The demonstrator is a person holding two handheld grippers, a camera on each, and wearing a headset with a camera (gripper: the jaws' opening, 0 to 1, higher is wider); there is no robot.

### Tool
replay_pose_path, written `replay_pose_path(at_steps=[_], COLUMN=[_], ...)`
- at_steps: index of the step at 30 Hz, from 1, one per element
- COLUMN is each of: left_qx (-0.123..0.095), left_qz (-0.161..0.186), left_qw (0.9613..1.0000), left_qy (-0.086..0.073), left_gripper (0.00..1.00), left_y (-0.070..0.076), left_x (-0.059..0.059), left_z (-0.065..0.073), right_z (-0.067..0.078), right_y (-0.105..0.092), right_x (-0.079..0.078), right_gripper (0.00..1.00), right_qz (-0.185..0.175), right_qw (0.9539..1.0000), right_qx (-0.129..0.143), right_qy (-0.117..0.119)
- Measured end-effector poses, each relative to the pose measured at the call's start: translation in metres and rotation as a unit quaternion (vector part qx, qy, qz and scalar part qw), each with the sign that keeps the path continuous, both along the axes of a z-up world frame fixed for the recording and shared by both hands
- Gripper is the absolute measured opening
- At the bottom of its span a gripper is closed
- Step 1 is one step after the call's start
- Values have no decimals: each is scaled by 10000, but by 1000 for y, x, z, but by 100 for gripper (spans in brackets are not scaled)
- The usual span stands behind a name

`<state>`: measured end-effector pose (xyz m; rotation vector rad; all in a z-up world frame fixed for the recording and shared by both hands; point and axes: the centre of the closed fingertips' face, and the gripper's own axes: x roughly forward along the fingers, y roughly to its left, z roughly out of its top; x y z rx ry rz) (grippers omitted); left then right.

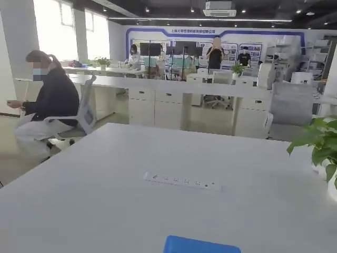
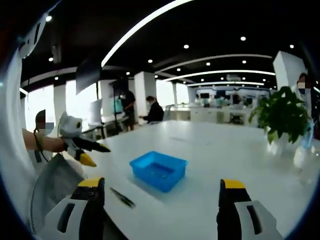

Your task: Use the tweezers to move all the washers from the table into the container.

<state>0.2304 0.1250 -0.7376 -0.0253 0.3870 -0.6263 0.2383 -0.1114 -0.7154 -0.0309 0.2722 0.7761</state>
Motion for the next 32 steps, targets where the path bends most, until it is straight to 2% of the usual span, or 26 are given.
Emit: replay_pose_path(at_steps=[1,3,5,6,7,8,9,11,17,20,22,26,32], left_qx=[-36,-199,-463,-635,-688,-814,-873,-801,-794,-813,-730,-637,-366], left_qz=[161,326,483,600,635,731,782,904,1197,1289,1356,1304,1040], left_qw=[9997,9981,9951,9917,9906,9874,9858,9836,9779,9766,9760,9780,9837], left_qy=[-199,-473,-721,-938,-998,-1139,-1200,-1344,-1518,-1516,-1537,-1499,-1421], left_gripper=[88,97,99,99,99,99,99,99,99,99,99,99,99], left_y=[4,7,9,10,10,12,12,17,28,31,34,30,20], left_x=[1,3,3,4,4,5,5,7,11,12,13,14,12], left_z=[6,17,28,36,39,44,46,48,50,49,48,45,38], right_z=[-1,-3,-6,-6,-4,-4,-5,-5,-13,-14,-13,-14,-13], right_y=[-1,-5,-11,-12,-12,-13,-15,-16,-15,-19,-21,-25,-28], right_x=[1,3,8,8,8,9,9,9,10,12,13,14,15], right_gripper=[96,99,99,99,99,99,99,99,99,99,99,99,99], right_qz=[-44,-235,-450,-544,-589,-643,-690,-706,-860,-942,-1000,-1081,-1191], right_qw=[10000,9996,9989,9985,9982,9979,9976,9975,9963,9955,9949,9940,9927], right_qx=[-23,-125,-114,-40,57,65,50,22,-64,-87,-94,-105,-123], right_qy=[-24,-24,49,106,108,85,62,56,12,-11,-74,-100,-110])
